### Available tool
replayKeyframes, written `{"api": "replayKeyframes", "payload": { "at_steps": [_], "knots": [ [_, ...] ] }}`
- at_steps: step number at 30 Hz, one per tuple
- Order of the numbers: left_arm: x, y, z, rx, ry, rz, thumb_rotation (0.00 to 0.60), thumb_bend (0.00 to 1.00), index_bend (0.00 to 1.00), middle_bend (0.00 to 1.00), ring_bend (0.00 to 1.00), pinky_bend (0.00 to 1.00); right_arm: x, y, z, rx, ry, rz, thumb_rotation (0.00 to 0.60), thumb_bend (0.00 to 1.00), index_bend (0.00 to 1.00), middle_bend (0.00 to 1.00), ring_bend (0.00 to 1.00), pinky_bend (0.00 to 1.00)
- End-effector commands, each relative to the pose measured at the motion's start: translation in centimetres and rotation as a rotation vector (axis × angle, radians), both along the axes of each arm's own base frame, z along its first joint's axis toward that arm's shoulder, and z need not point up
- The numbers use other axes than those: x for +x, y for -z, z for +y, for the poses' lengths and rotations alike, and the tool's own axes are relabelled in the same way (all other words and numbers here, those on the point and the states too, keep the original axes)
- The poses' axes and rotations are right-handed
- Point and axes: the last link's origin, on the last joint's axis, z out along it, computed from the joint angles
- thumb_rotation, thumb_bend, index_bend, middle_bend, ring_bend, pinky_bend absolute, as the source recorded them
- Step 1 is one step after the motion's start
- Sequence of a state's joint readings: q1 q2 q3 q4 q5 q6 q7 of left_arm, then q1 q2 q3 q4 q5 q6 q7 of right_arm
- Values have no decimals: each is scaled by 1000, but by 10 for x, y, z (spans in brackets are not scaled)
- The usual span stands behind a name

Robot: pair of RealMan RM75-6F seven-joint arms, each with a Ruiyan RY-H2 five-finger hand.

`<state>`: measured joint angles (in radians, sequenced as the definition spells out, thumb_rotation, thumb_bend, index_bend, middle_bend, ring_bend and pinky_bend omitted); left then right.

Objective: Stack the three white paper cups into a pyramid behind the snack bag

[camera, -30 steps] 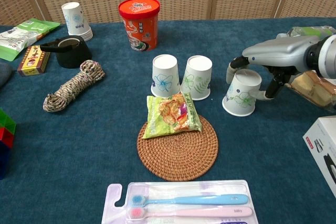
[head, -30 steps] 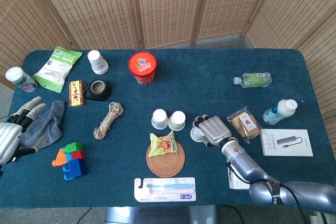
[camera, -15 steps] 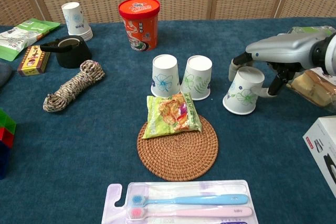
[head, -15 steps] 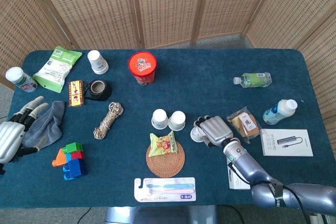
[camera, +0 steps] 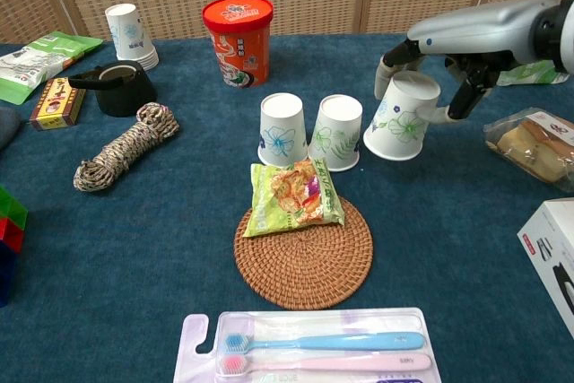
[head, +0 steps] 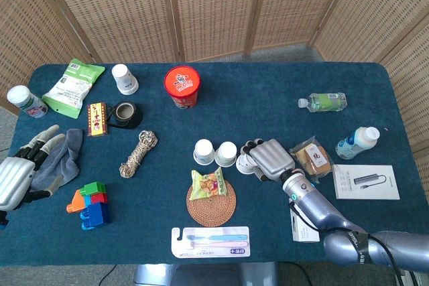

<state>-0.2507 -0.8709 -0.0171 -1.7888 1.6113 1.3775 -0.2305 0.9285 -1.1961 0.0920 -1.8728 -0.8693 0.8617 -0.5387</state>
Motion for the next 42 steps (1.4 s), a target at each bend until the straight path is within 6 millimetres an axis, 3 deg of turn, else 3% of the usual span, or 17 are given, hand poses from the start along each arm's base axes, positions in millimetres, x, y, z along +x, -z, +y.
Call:
{"api": "replayKeyframes", "payload": {
  "at_steps": [1, 21, 42],
  "knots": [
    [1, 0, 0, -1, 2, 2, 600, 452, 70, 0, 0, 217, 6, -4, 0, 11, -11, 2, 600, 531, 324, 271, 246, 727],
    [1, 4, 0, -10, -4, 7, 600, 452, 70, 0, 0, 218, 39, -26, -16, 7, -75, 31, 600, 536, 324, 271, 248, 727],
    [-3, 1, -1, -2, -15, 1, 600, 452, 69, 0, 0, 219, 91, -2, -23, 54, -164, 72, 600, 534, 321, 271, 248, 726]
  ]
}}
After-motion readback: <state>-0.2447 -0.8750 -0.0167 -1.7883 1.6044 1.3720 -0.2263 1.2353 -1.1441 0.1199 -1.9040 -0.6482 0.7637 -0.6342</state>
